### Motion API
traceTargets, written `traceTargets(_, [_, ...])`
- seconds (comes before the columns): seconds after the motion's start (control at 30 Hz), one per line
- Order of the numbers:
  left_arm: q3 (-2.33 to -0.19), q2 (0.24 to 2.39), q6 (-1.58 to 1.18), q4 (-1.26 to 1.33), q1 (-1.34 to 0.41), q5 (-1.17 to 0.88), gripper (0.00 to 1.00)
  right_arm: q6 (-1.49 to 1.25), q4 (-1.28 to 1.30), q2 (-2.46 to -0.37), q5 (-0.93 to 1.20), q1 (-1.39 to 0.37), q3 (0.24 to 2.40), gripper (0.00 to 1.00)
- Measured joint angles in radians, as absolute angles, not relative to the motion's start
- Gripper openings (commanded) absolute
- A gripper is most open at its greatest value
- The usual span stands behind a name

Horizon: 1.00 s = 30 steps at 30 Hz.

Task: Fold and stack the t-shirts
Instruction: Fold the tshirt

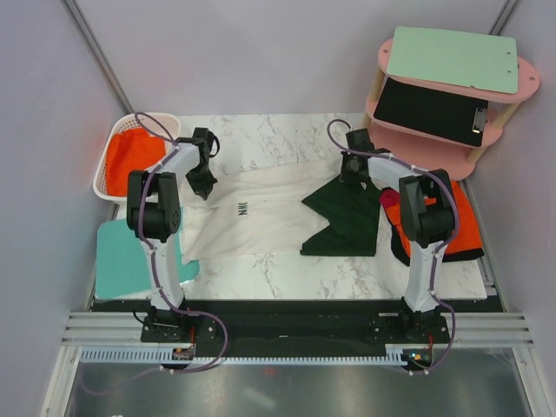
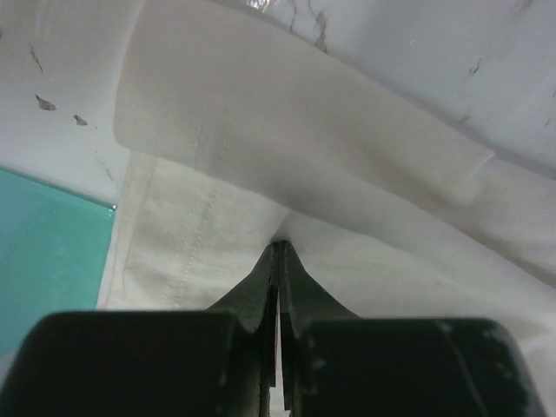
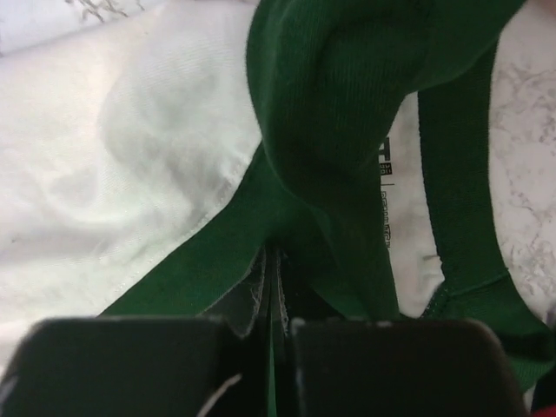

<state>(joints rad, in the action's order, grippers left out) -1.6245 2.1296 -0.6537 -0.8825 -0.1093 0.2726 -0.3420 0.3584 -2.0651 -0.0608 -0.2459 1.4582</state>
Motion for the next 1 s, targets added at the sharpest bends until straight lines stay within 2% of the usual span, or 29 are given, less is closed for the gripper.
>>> traceTargets(0.5, [-2.025, 2.370, -0.636, -1.069, -0.110, 0.350, 0.02, -0.320, 0.381, -2.350, -0.104, -0.245, 1.868, 0.00])
traceTargets(0.6, [-2.037, 2.374, -0.636, -1.068, -0.110, 0.361, 0.03, -0.309, 0.376, -2.359, -0.097, -0.245, 1.885, 0.00])
traceTargets(0.67, [-2.020, 2.362, -0.635, -1.053, -0.112, 0.367, 0.09, -0.304, 0.338, -2.330, -0.089, -0.245, 1.830, 0.00])
traceTargets(0.7, [-2.001, 2.345, -0.634, -1.042, -0.113, 0.369, 0.21, -0.302, 0.323, -2.296, -0.088, -0.244, 1.782, 0.04])
traceTargets(0.73, [-1.963, 2.318, -0.632, -1.023, -0.115, 0.370, 0.45, -0.302, 0.316, -2.254, -0.088, -0.244, 1.722, 0.15])
traceTargets(0.77, [-1.920, 2.278, -0.627, -1.016, -0.118, 0.371, 0.69, -0.302, 0.318, -2.197, -0.089, -0.244, 1.656, 0.21])
traceTargets(0.8, [-1.882, 2.232, -0.616, -1.009, -0.123, 0.373, 0.74, -0.305, 0.319, -2.133, -0.089, -0.245, 1.588, 0.23])
traceTargets(0.87, [-1.827, 2.142, -0.599, -0.998, -0.141, 0.376, 0.81, -0.310, 0.324, -2.009, -0.101, -0.245, 1.490, 0.34])
traceTargets(0.9, [-1.807, 2.092, -0.594, -0.987, -0.157, 0.379, 0.81, -0.311, 0.317, -1.936, -0.109, -0.245, 1.439, 0.44])
traceTargets(0.93, [-1.793, 2.042, -0.588, -0.979, -0.180, 0.388, 0.81, -0.316, 0.311, -1.861, -0.114, -0.245, 1.393, 0.61])
traceTargets(1.0, [-1.781, 1.954, -0.576, -0.958, -0.249, 0.396, 0.82, -0.329, 0.295, -1.713, -0.131, -0.245, 1.311, 0.75])
